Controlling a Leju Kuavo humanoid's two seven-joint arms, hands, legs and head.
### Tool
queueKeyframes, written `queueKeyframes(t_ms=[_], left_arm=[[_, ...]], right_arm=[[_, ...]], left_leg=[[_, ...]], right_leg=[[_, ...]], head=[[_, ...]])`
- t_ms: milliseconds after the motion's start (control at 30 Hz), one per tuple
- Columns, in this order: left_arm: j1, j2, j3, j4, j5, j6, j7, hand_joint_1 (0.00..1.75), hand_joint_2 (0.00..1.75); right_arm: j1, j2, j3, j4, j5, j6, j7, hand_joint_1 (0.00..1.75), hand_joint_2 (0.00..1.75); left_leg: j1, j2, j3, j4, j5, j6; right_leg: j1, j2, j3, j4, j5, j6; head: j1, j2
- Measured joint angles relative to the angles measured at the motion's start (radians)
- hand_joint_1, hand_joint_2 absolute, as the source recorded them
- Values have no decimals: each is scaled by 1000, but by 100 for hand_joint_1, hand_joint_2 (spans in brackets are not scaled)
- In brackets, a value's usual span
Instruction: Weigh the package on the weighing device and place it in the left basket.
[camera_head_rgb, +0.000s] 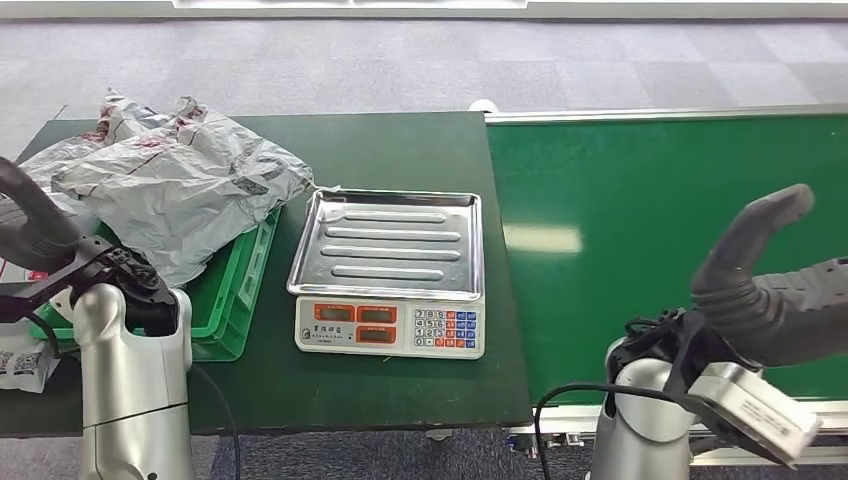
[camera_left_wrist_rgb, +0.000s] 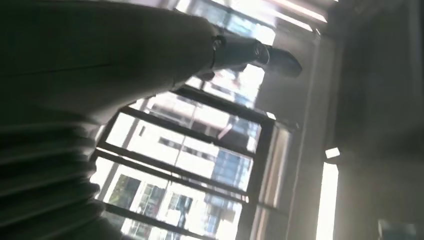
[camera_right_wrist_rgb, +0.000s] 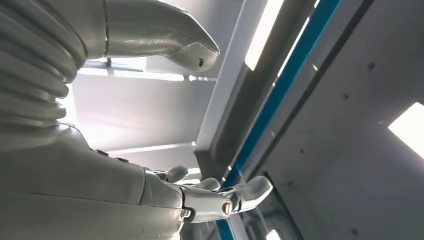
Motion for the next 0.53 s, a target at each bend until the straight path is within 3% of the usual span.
queueKeyframes(t_ms=[133,233,300,400,533], left_arm=[[117,-31,-91,-182,-65,-120,18,0,175],[209,-38,-221,-242,-71,-275,35,0,175],[255,-42,-310,-241,-70,-362,16,0,175],[291,-47,-408,-224,-90,-404,-8,0,175],[309,-55,-453,-214,-83,-433,-1,0,175]], right_arm=[[36,-15,74,51,-108,29,22,0,175],[85,-40,152,69,-265,173,16,0,175],[112,-58,204,72,-300,270,-1,0,175],[137,-78,268,73,-277,313,-11,0,175],[157,-88,299,73,-267,318,-12,0,175]], left_leg=[[0,-1,1,0,-1,0],[0,-4,0,0,-2,1],[0,-6,-1,0,-2,1],[0,-6,-1,0,-2,1],[0,-6,-1,0,-2,1]], right_leg=[[0,0,0,0,-2,1],[-1,-4,1,0,-3,2],[-1,-5,1,0,-4,2],[-1,-5,1,0,-4,2],[-1,-6,1,0,-4,2]], head=[[0,0],[0,0],[0,0],[0,0],[0,0]])
